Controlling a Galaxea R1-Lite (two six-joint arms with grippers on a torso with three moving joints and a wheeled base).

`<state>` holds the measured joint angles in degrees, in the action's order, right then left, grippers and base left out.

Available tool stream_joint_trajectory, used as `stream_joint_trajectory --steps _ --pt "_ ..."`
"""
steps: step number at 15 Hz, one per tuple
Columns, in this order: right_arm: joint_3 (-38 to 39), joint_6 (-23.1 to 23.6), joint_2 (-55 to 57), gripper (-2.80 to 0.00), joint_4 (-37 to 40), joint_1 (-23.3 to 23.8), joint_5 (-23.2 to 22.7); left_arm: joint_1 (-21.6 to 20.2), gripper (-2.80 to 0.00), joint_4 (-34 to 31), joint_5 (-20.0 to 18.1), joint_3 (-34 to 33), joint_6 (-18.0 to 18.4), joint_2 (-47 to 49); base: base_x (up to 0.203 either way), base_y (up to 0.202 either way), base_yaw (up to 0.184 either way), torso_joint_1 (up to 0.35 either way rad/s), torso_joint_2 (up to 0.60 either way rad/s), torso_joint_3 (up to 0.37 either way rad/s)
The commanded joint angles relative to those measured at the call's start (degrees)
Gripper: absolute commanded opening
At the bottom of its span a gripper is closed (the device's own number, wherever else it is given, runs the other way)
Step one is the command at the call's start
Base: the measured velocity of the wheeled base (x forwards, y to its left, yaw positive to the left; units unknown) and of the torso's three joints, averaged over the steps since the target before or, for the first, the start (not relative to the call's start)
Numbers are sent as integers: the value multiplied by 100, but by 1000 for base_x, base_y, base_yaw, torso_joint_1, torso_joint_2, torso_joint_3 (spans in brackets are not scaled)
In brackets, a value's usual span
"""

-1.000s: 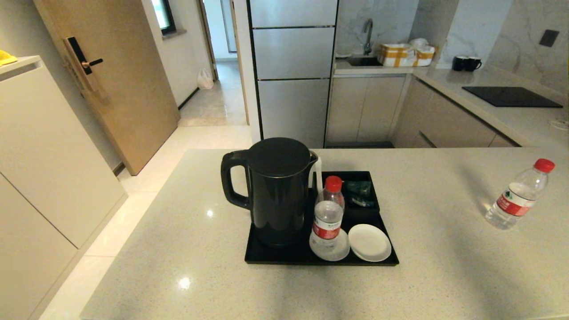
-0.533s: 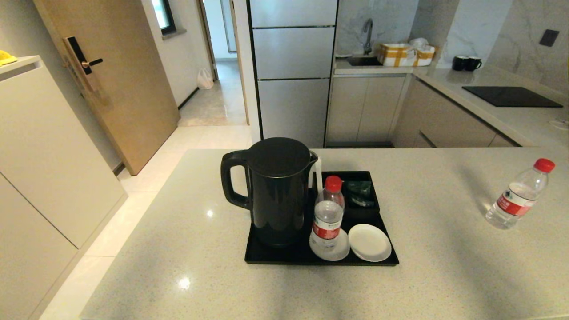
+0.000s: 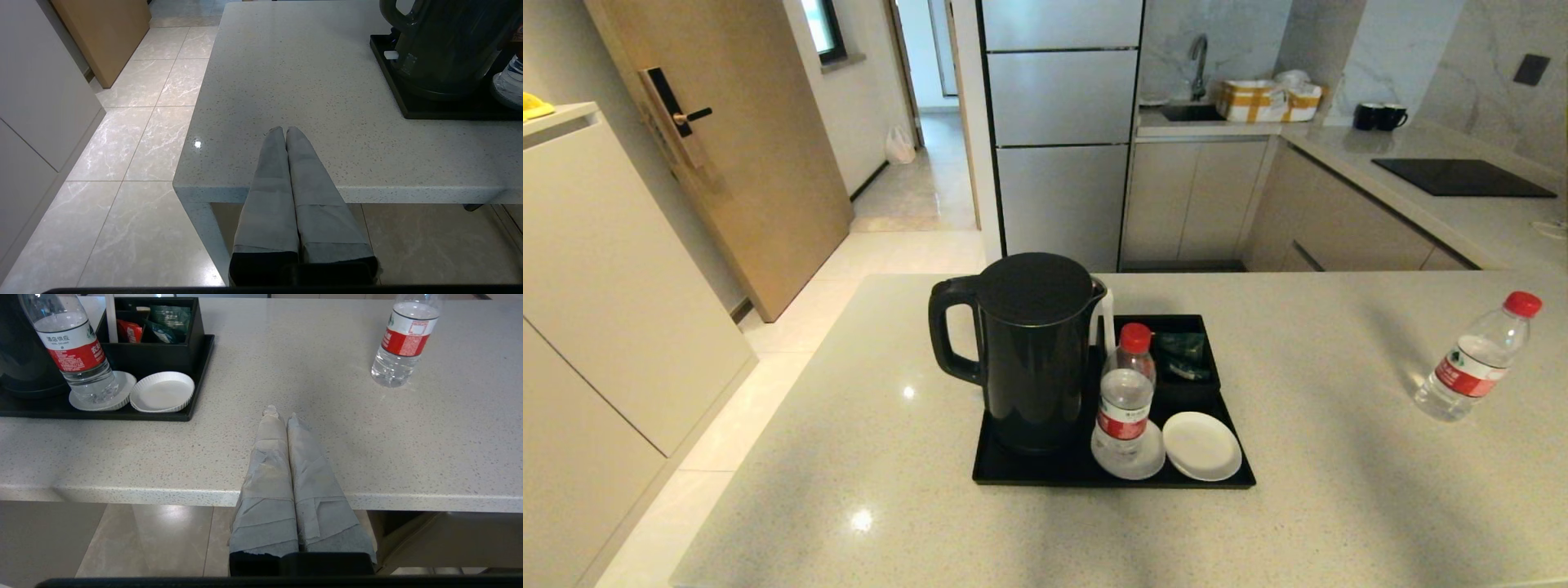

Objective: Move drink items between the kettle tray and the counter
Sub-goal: Return the bottled water to its original position

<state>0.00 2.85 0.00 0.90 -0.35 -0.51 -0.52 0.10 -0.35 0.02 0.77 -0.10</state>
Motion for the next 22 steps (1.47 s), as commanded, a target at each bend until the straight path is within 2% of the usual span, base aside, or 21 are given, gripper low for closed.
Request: stream_joint_trajectory --steps 1,12,17,18,20,22 --pt "0 5 -9 -280 -2 0 -2 0 -280 -1 0 -11 2 10 0 0 0 0 0 0" --pt "0 84 -2 -280 -29 0 -19 0 -280 2 0 -11 2 10 0 0 0 0 0 0" --pt "-85 -269 8 -280 45 0 92 0 -280 6 0 -11 2 10 0 0 0 0 0 0" --pt "-400 -286 105 -280 141 0 160 0 -280 8 0 -11 2 10 0 0 0 0 0 0" --pt "-1568 -414 767 -280 518 2 416 0 -280 8 0 -11 2 10 0 0 0 0 0 0" --pt "-2515 -678 1696 -280 1144 0 939 -2 -280 -1 0 -11 2 10 0 0 0 0 0 0"
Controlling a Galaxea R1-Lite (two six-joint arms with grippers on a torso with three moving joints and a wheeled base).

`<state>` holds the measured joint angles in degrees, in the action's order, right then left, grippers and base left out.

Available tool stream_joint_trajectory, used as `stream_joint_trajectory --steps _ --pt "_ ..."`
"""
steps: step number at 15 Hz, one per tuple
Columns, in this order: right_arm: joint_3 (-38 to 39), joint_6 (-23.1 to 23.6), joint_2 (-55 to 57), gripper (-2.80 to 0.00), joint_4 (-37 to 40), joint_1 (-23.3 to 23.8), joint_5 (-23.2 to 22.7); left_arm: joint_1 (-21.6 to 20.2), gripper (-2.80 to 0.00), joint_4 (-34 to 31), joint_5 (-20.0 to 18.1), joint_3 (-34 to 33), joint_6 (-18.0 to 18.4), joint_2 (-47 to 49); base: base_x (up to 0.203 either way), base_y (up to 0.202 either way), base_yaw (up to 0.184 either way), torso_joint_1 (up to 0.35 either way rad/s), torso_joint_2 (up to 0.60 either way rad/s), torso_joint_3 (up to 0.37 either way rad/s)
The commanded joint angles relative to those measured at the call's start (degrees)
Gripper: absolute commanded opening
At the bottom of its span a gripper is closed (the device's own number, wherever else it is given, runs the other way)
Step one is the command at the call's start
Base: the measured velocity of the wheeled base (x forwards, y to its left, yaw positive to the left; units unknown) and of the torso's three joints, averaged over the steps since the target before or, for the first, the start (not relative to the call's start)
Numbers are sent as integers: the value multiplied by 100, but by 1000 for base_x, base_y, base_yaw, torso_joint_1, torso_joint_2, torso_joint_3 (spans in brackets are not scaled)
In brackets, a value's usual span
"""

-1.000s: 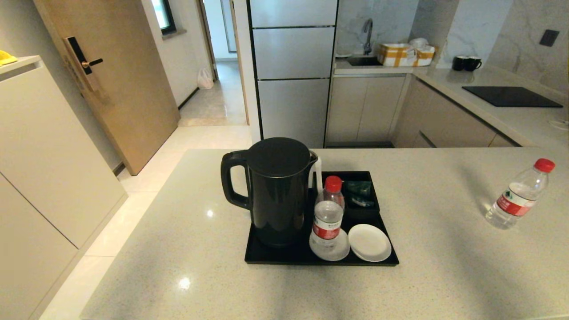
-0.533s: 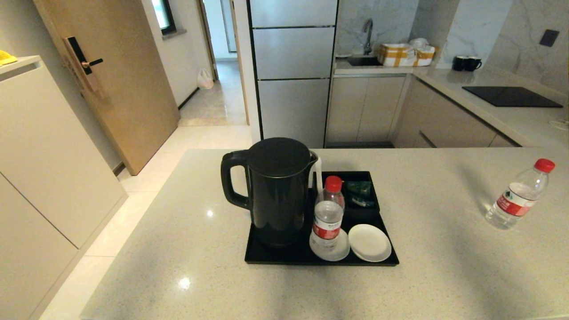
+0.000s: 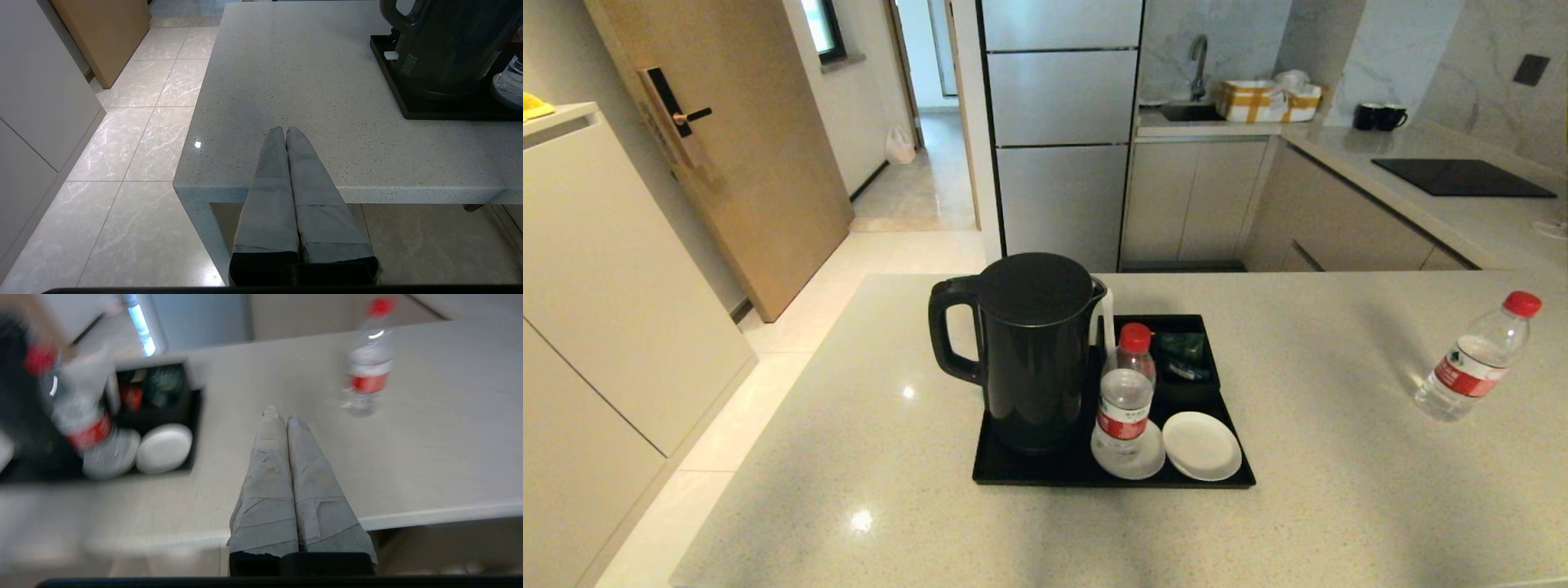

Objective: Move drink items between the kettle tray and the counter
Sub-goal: Return the bottled water to its original position

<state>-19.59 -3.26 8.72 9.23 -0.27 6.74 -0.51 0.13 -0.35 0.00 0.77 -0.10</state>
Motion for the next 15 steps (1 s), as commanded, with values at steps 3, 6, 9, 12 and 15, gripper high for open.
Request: stream_joint_trajectory --steps 3,6,9,12,15 --pt "-782 -436 2198 -280 726 -11 734 -2 -280 4 0 -9 2 10 0 0 0 0 0 0" --pt "-61 -605 3694 -280 -625 5 869 -4 -280 2 0 -9 2 10 0 0 0 0 0 0" --pt "382 -712 5330 -280 -2355 74 1122 -4 -280 4 0 -9 2 10 0 0 0 0 0 0" --pt "420 -1016 6753 -280 -3375 259 1352 -10 -280 2 0 -9 2 10 0 0 0 0 0 0" --pt "457 -1135 7813 -280 -4826 664 1416 -2 -280 -4 0 -9 2 10 0 0 0 0 0 0"
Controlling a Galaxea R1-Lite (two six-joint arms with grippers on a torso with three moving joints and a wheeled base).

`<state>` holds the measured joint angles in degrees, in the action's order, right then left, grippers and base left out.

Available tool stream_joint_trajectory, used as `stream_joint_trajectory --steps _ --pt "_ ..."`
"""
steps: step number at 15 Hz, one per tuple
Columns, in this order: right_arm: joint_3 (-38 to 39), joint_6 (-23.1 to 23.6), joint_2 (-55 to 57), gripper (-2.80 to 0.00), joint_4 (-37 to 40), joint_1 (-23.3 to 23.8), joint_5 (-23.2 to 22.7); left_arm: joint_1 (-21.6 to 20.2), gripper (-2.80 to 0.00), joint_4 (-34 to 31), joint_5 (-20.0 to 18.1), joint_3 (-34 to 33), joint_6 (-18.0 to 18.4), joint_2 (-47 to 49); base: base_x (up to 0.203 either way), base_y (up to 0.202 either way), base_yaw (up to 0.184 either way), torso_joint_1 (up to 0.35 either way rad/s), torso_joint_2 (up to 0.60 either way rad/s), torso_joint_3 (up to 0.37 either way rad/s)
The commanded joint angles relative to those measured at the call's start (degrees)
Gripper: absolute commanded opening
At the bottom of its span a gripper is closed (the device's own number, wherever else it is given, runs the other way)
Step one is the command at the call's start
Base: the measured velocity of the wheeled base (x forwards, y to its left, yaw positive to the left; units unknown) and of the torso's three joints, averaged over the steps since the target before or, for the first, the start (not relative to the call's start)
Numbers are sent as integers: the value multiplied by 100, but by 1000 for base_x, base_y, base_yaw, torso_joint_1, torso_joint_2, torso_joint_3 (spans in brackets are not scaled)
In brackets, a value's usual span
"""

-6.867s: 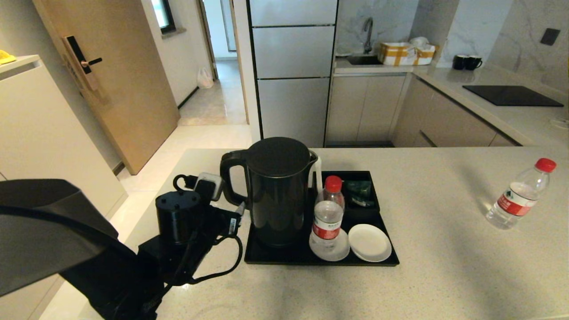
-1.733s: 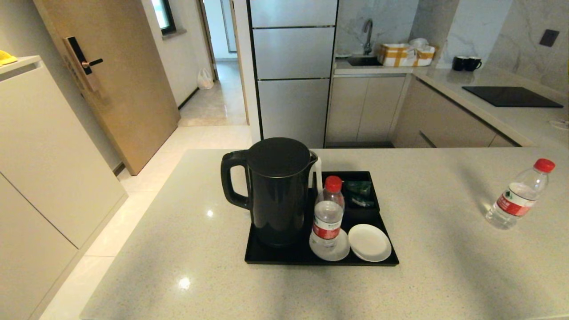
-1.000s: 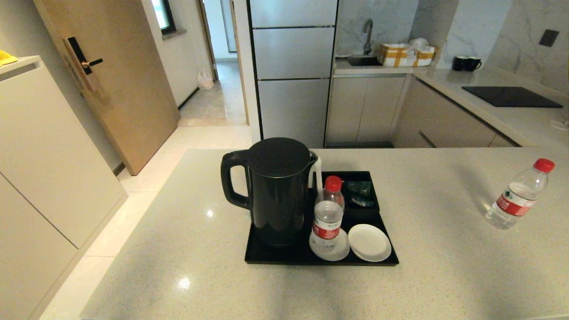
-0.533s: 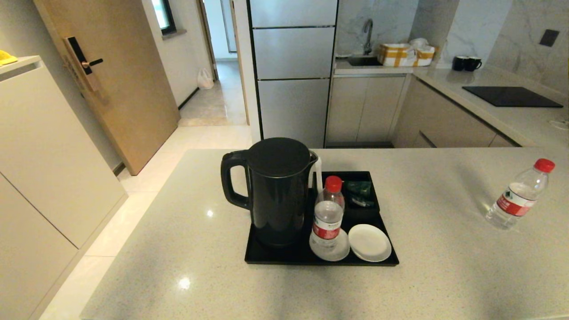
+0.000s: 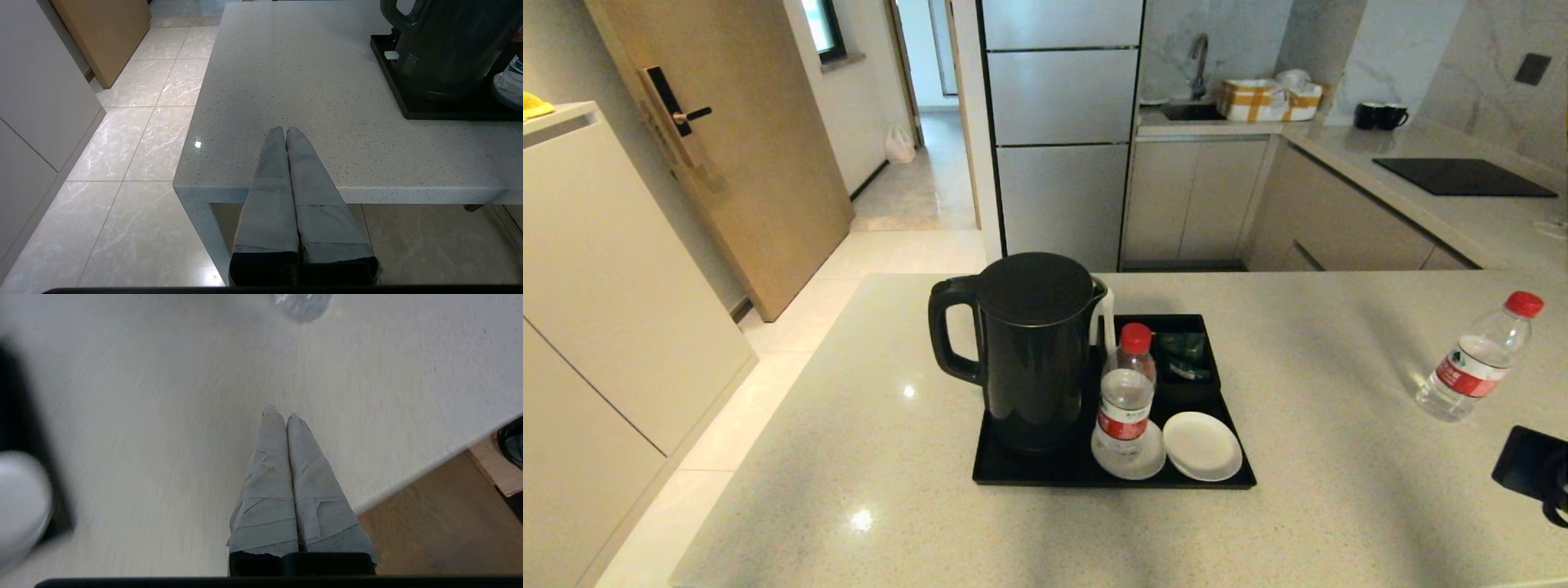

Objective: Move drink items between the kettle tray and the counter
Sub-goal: Return the bottled water to its original position

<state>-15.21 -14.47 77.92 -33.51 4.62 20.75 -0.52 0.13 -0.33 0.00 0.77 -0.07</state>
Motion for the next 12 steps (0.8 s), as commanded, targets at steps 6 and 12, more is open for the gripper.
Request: stream_joint_trajectory --steps 6,12 --pt "73 275 2283 0 -2750 854 7 0 -280 4 -2 -9 2 7 0 0 0 0 0 0" --pt "-167 309 3092 0 -3457 857 37 0 -280 2 -2 -9 2 7 0 0 0 0 0 0"
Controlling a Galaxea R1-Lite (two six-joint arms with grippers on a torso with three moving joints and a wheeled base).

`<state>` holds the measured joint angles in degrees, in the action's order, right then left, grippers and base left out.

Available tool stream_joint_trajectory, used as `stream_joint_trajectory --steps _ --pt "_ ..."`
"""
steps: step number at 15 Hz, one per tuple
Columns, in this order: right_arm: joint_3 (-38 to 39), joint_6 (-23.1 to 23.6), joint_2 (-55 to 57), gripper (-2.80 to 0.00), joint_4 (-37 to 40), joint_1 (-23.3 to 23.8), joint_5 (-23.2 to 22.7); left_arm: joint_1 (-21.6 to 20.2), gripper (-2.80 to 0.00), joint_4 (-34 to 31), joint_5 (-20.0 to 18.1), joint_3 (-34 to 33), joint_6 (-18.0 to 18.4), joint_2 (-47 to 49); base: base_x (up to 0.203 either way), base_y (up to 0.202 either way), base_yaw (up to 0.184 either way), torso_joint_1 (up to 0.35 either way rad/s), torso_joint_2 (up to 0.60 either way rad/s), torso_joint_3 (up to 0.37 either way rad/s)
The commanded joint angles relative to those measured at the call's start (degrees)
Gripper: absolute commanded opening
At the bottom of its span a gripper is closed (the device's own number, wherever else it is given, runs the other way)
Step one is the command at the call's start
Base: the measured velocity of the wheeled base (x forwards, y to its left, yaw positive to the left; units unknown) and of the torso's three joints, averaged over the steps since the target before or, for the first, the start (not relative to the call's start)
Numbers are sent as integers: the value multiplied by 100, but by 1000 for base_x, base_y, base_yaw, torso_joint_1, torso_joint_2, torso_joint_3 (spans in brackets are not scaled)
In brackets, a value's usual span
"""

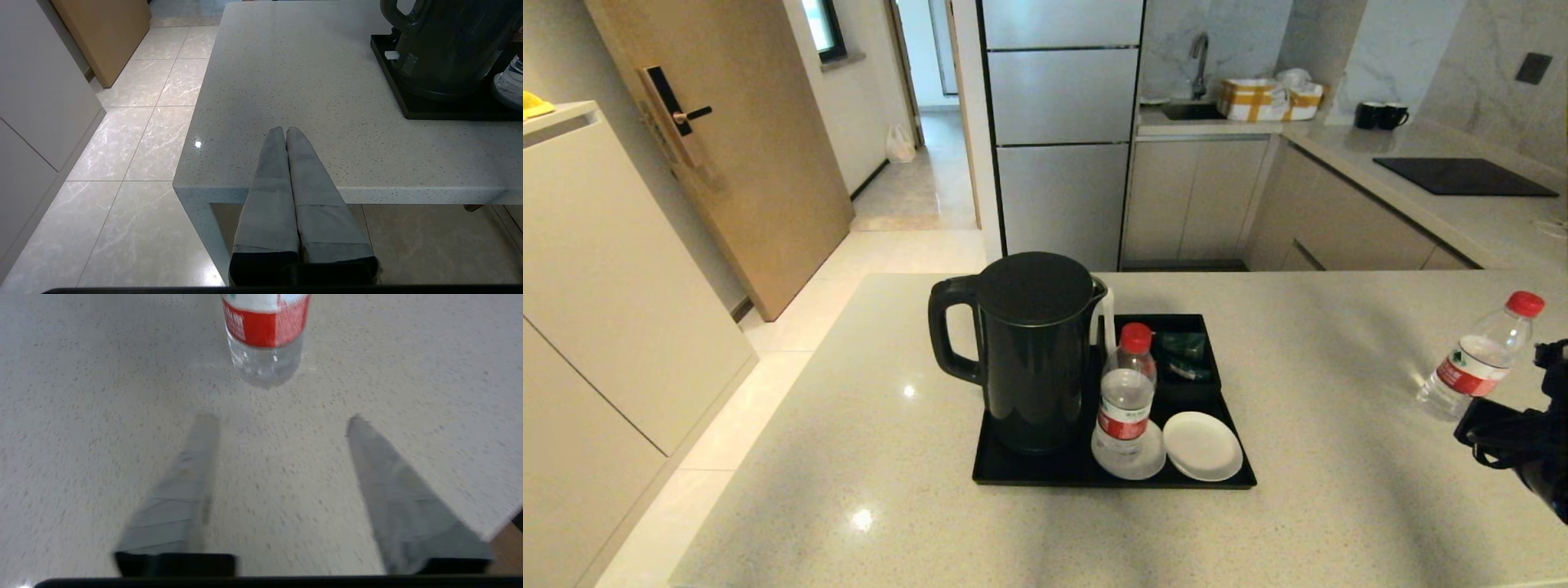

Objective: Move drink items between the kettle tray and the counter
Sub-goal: Return the bottled water to its original position

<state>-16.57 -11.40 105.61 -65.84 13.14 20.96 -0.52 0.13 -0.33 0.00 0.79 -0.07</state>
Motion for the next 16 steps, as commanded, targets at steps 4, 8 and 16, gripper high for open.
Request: stream_joint_trajectory --steps 4,8,16 --pt "2 362 1254 0 -1743 68 43 0 -280 4 -2 -9 0 7 0 0 0 0 0 0" --pt "-397 705 1935 0 -2180 300 40 0 -280 4 -2 -9 0 7 0 0 0 0 0 0" --pt "-1662 1121 2327 0 -2182 422 -22 0 -280 0 -2 -9 0 7 0 0 0 0 0 0"
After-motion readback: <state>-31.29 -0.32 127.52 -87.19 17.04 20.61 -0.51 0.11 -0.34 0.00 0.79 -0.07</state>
